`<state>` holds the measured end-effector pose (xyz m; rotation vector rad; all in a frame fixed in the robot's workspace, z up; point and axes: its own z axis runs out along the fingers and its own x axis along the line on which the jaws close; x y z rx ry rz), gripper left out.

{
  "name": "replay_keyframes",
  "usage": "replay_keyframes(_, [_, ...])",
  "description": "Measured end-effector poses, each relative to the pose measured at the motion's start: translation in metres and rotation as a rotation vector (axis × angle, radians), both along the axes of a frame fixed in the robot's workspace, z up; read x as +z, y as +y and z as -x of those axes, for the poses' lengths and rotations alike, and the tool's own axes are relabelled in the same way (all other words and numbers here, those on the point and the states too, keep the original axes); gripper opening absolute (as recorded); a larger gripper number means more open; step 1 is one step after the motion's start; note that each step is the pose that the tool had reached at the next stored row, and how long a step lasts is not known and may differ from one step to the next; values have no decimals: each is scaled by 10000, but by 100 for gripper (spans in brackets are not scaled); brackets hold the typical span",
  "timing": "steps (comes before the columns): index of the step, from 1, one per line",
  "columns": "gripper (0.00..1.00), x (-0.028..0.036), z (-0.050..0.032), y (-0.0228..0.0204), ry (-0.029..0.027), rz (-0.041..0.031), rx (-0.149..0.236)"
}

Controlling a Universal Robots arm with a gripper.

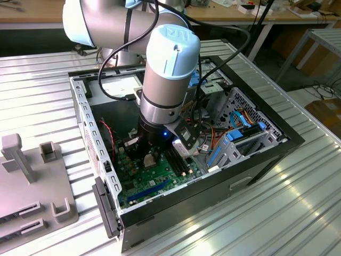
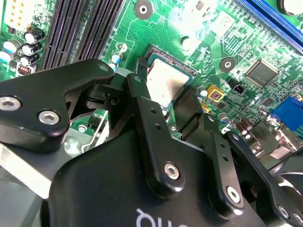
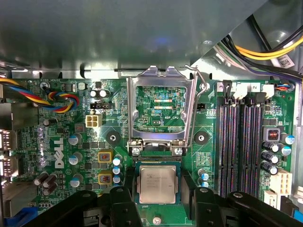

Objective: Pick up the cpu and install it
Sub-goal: 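Place the cpu into insertion slot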

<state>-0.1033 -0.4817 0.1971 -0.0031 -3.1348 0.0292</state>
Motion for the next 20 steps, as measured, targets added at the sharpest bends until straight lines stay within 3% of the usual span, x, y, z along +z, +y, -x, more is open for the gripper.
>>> replay_keyframes(12, [47, -1, -4, -1, -3, 0, 5])
replay_keyframes(14, [48, -2, -9, 0, -3, -3, 6])
replay_keyframes(15, [54, -2, -10, 0, -1, -1, 3])
replay_keyframes(20, [54, -3, -25, 0, 2, -1, 3])
